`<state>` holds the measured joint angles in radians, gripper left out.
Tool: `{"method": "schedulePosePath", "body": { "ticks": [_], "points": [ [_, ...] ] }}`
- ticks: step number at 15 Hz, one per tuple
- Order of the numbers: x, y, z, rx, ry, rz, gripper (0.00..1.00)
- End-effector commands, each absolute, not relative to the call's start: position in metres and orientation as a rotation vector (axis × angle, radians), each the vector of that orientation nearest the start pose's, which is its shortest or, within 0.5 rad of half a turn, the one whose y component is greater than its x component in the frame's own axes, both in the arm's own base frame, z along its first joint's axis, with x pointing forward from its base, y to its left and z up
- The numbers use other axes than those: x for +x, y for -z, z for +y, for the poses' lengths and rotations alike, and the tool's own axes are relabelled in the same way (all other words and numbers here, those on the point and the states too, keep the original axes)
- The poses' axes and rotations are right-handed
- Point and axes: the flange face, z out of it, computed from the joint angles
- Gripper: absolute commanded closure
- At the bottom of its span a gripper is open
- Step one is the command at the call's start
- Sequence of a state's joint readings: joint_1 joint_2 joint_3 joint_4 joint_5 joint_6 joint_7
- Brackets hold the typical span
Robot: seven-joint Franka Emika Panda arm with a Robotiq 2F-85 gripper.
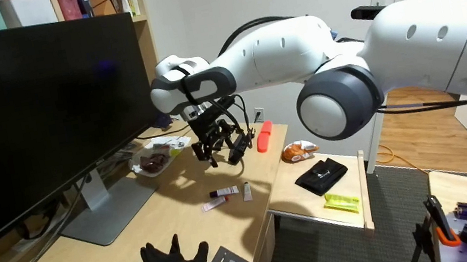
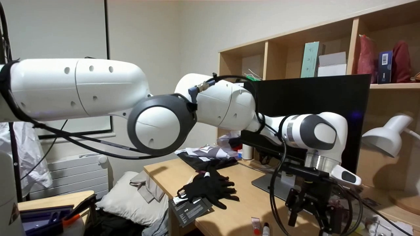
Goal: Move the black ribbon to the right
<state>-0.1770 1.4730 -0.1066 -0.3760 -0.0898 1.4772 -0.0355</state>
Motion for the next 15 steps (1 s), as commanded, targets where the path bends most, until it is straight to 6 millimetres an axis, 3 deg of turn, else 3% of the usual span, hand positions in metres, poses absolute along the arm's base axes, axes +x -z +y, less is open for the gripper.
{"method": "schedulePosePath", "body": {
  "ticks": [1,2,4,9,15],
  "points": [
    [0.738,-0.117,-0.152,-3.203,-0.712,-0.055,0.00],
    [0.738,-0.118,-0.159,-3.210,-0.674,0.100,0.00],
    [0.740,-0.116,-0.149,-3.205,-0.682,0.015,0.00],
    [0.742,-0.120,-0.146,-3.193,-0.661,-0.004,0.00],
    [0.776,-0.149,-0.125,-3.112,-0.239,-0.142,0.00]
  ]
}}
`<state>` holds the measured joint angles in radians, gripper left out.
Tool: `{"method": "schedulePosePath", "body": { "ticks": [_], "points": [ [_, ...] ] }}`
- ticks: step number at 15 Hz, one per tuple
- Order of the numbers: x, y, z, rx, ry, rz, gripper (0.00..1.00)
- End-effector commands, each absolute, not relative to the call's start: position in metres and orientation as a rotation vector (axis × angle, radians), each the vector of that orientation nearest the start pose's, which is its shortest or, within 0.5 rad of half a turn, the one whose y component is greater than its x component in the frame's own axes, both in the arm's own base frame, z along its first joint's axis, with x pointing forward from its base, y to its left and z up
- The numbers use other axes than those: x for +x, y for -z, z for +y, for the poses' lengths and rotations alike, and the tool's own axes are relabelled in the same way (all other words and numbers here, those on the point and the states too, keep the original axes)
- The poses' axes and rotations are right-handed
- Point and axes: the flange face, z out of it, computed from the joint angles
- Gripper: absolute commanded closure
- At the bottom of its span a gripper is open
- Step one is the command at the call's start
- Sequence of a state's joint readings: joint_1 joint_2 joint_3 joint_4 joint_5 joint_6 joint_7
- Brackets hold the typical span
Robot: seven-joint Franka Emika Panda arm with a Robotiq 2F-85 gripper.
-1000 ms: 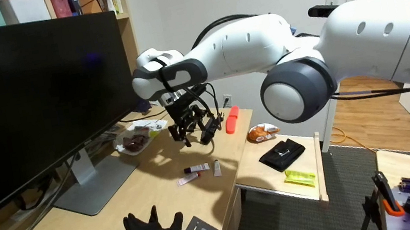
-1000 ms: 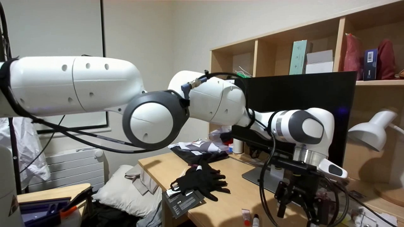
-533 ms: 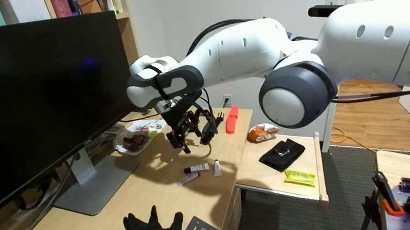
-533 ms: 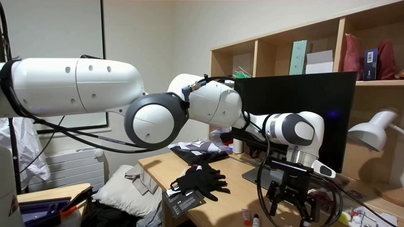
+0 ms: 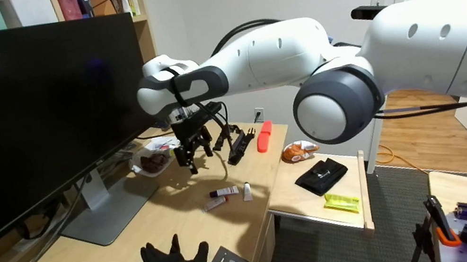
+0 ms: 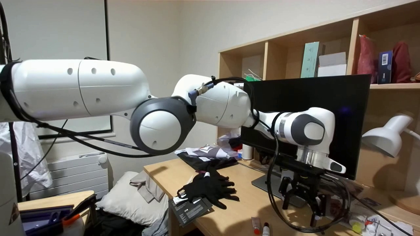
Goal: Move the black ribbon to the right
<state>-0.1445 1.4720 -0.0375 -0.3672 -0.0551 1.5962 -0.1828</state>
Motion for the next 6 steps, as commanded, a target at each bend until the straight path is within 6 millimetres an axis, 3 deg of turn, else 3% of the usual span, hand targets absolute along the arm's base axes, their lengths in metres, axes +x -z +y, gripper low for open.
{"method": "schedulePosePath", "body": {
  "ticks": [1,4,6],
  "points": [
    [0.7795,-0.1506,-0.1232,-3.100,-0.193,-0.181,0.00],
    [0.7804,-0.1488,-0.1230,-3.073,-0.170,-0.262,0.00],
    [0.7800,-0.1470,-0.1196,-3.112,-0.198,-0.216,0.00]
  ]
}}
